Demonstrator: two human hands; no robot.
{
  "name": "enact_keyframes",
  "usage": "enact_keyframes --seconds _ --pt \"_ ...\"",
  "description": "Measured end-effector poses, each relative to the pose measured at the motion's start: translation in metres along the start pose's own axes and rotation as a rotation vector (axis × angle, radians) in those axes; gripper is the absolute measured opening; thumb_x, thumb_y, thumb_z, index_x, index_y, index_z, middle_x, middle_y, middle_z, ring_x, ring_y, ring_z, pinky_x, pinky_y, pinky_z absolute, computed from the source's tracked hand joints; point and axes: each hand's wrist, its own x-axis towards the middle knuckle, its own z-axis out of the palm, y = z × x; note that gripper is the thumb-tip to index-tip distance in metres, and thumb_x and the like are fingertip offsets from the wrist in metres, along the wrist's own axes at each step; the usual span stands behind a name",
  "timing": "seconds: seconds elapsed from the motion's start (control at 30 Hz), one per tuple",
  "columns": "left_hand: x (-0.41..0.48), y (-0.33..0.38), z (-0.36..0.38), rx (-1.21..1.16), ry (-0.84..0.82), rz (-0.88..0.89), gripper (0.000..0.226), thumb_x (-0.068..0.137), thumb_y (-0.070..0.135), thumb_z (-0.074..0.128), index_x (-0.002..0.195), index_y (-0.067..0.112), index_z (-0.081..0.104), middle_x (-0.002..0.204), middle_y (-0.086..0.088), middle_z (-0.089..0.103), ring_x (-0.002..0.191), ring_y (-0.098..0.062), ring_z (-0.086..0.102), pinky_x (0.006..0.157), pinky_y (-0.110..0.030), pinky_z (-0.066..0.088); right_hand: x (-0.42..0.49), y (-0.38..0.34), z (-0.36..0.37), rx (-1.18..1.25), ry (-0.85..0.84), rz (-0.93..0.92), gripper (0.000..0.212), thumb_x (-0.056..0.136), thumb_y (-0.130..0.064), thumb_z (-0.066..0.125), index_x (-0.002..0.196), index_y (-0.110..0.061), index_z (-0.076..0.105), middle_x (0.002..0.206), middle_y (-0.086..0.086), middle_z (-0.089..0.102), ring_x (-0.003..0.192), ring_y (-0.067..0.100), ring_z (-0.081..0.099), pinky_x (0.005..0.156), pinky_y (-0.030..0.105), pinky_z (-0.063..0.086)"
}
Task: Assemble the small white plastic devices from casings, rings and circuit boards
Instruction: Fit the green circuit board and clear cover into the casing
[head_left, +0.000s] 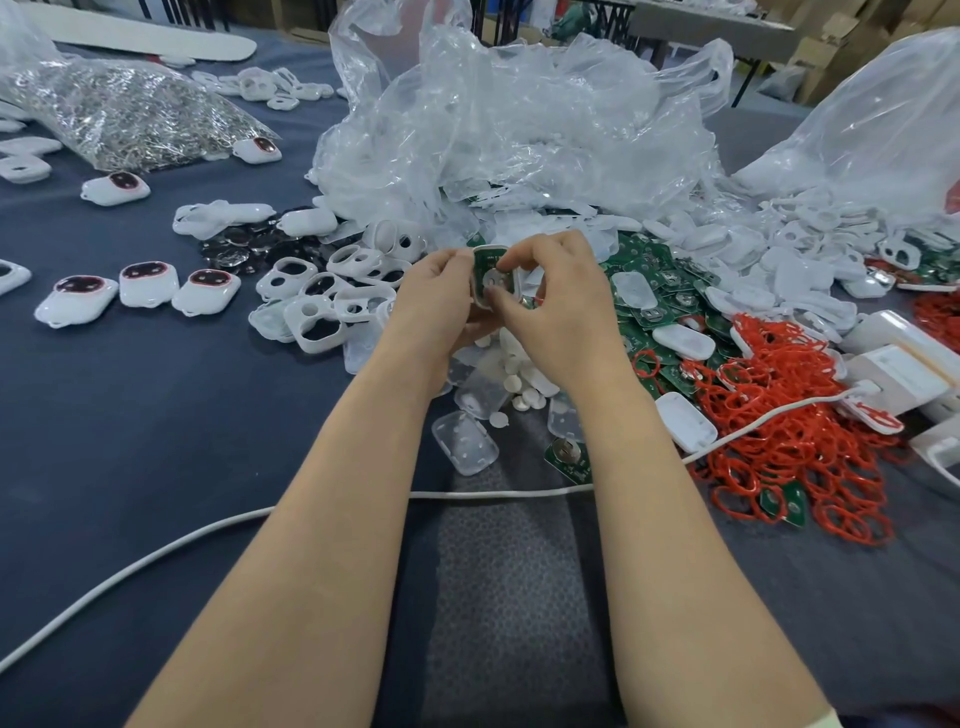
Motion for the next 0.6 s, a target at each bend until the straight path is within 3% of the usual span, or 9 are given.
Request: enact_keyframes --seconds 0.17,0.37,0.6 --pt "-0.0006 0.0012 0.0005 0.006 0.005 -0.009 0.021 0.101 0.009 0.039 0.096 0.012 0.06 0.085 -0.006 0.064 0.065 -0.014 0.061 0.048 -0.02 0.052 -0.0001 0.0 0.001 0.018 0.009 0.007 0.015 0.085 -0.021 0.067 0.098 -0.016 0.063 0.101 -0.002 0.046 0.079 0.011 0.045 0.076 0.023 0.039" --pt "0.0001 -0.0005 -0.0005 0.024 -0.007 0.003 0.019 0.102 0.01 0.04 0.1 0.013 0.059 0.085 -0.005 0.065 0.061 -0.011 0.062 0.048 -0.019 0.051 0.0003 0.0024 -0.0005 0.031 -0.013 0.013 0.014 0.085 -0.019 0.064 0.099 -0.019 0.063 0.102 -0.003 0.045 0.077 0.011 0.044 0.075 0.021 0.036" --pt "0.0026 -0.0031 -0.0011 0.046 -0.01 0.017 0.021 0.103 0.012 0.039 0.107 0.011 0.06 0.095 -0.008 0.065 0.073 -0.015 0.062 0.054 -0.02 0.054 0.0006 0.0038 0.0022 0.041 -0.003 0.0 0.02 0.084 -0.02 0.068 0.103 -0.022 0.064 0.101 -0.003 0.044 0.077 0.007 0.041 0.075 0.018 0.034"
